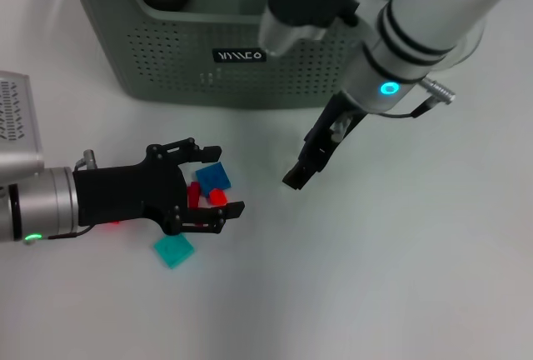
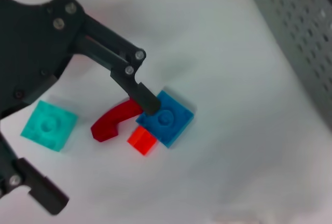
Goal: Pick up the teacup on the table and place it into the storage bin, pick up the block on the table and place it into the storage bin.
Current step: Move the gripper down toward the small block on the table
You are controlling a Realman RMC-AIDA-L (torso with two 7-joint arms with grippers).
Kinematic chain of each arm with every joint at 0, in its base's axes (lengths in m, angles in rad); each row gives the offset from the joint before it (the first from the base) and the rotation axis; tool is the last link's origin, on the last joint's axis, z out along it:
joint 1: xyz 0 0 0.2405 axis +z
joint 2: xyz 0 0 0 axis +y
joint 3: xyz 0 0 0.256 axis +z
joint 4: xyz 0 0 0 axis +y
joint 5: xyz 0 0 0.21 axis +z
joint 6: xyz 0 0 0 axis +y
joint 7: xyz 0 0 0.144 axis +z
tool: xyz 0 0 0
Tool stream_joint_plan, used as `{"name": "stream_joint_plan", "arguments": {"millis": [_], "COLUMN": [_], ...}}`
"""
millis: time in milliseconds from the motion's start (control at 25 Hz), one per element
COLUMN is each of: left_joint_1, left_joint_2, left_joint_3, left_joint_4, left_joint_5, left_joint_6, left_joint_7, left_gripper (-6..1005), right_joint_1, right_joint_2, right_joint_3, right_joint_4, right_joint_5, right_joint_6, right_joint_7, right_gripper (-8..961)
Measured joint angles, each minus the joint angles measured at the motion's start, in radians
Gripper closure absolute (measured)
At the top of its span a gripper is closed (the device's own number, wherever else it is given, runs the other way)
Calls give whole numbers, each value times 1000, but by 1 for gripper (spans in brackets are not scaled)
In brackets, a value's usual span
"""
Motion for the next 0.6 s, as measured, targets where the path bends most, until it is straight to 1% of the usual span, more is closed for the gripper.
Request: {"name": "stream_joint_plan", "arguments": {"millis": [120, 280, 400, 600], "left_joint_1": [0, 0, 0, 0], "left_joint_2": [-1, -1, -1, -1], "left_joint_3": [0, 0, 0, 0], "left_joint_4": [0, 0, 0, -2], "left_joint_5": [0, 0, 0, 0], "left_joint_6": [-2, -5, -7, -9], "left_joint_7": [0, 0, 0, 1], "left_gripper": [111, 111, 112, 112], "right_joint_1": [0, 0, 0, -2], "right_joint_2": [2, 3, 5, 6], "right_joint_3": [-81, -164, -192, -200], "right_joint_4": [9, 12, 16, 20], "right_joint_5": [26, 61, 75, 79], "right_joint_6": [51, 101, 119, 128], "right_joint_7": [25, 49, 56, 57], "right_gripper": [155, 160, 163, 170]}}
